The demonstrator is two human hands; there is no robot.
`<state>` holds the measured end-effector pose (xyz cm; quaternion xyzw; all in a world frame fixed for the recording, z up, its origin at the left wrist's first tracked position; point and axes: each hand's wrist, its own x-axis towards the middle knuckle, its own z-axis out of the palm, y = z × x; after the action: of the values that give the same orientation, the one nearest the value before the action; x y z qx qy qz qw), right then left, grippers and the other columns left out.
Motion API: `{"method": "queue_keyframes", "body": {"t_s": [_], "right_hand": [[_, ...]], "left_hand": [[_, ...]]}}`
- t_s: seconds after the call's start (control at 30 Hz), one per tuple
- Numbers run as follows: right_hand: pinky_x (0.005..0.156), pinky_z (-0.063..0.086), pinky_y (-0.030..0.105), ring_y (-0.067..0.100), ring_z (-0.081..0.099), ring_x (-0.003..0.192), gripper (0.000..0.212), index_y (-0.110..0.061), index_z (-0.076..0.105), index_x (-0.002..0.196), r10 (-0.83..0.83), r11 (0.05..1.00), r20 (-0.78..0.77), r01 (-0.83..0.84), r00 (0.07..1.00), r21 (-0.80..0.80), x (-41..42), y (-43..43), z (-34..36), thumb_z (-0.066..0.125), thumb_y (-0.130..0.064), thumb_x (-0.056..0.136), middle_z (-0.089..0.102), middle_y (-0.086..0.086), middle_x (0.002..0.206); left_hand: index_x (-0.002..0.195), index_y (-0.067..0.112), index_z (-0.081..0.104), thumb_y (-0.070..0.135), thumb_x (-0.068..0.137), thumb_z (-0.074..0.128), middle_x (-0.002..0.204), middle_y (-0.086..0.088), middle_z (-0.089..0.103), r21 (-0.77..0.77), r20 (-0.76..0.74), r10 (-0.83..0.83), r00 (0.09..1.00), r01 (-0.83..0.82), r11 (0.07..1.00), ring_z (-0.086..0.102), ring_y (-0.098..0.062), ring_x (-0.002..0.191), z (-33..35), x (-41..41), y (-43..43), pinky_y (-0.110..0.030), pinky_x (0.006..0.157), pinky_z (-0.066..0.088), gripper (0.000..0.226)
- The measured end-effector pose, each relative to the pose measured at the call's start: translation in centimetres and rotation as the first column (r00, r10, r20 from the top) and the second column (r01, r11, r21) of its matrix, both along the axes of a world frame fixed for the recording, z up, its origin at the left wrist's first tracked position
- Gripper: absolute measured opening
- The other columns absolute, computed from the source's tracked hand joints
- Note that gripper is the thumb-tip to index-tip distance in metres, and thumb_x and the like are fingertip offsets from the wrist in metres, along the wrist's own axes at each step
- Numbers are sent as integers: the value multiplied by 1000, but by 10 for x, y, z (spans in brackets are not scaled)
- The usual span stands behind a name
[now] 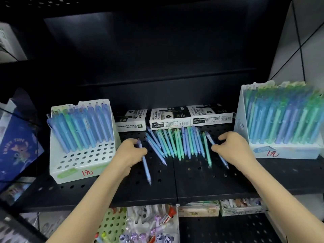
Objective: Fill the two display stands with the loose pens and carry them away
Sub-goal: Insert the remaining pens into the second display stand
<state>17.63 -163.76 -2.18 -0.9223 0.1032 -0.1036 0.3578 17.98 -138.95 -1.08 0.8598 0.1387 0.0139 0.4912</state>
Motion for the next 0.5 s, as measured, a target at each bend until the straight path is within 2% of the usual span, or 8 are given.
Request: {"method": "queue_keyframes", "body": {"t_s": [0.1,0.17,0.23,0.3,0.37,0.4,0.43,0.5], "right_hand": [[69,50,42,33,59,69,46,19,52,114,26,999,13,-27,1000,41,12,5,2,61,-13,82,63,33,86],[59,46,36,24,50,57,42,15,57,105,42,998,26,-43,999,35,18,10,3,62,-22,84,59,22,67],[53,40,30,21,44,50,34,-2,61,82,59,998,11,-59,998,-13,20,18,4,63,-36,85,46,7,54],[51,39,28,19,46,50,36,-9,61,88,82,993,-14,-83,997,-83,20,24,3,64,-44,83,46,3,55],[52,44,29,18,55,60,53,-7,56,117,95,989,-15,-96,995,-108,18,27,0,65,-45,82,57,3,68],[59,49,31,19,61,71,57,-7,51,123,93,990,-14,-94,996,-102,17,27,-1,66,-43,81,63,4,81],[69,52,34,21,62,83,58,-7,48,125,91,992,-13,-92,996,-84,17,27,-1,67,-41,81,65,5,95],[80,51,37,23,61,94,63,-8,43,131,98,995,-20,-99,995,-22,16,26,-2,68,-35,81,63,6,109]], "left_hand": [[86,12,53,1,85,60,73,-7,56,-84,57,61,997,-56,995,50,-20,64,1,12,-6,-39,78,51,14],[72,18,48,7,85,62,76,-11,58,-21,110,60,992,-58,998,51,-23,66,-2,20,-11,-39,71,50,22],[66,23,41,14,85,64,74,-9,57,73,143,29,989,-40,997,53,-22,67,-4,21,-15,-32,65,46,31],[65,25,35,20,85,66,73,-2,54,172,130,-37,991,14,985,53,-18,70,-7,19,-19,-23,58,40,37],[80,19,48,24,82,70,79,2,53,226,101,-105,989,80,971,54,-17,80,-7,18,-20,-23,63,38,22],[98,14,53,24,81,72,84,2,52,231,84,-128,988,106,967,53,-16,85,-6,18,-21,-23,69,38,28],[116,9,50,24,79,73,90,1,51,221,64,-143,988,126,967,51,-15,88,-6,18,-21,-24,73,37,46],[130,5,42,22,77,76,98,-2,52,184,48,-143,989,132,974,49,-15,90,-5,19,-23,-23,77,36,65]]}}
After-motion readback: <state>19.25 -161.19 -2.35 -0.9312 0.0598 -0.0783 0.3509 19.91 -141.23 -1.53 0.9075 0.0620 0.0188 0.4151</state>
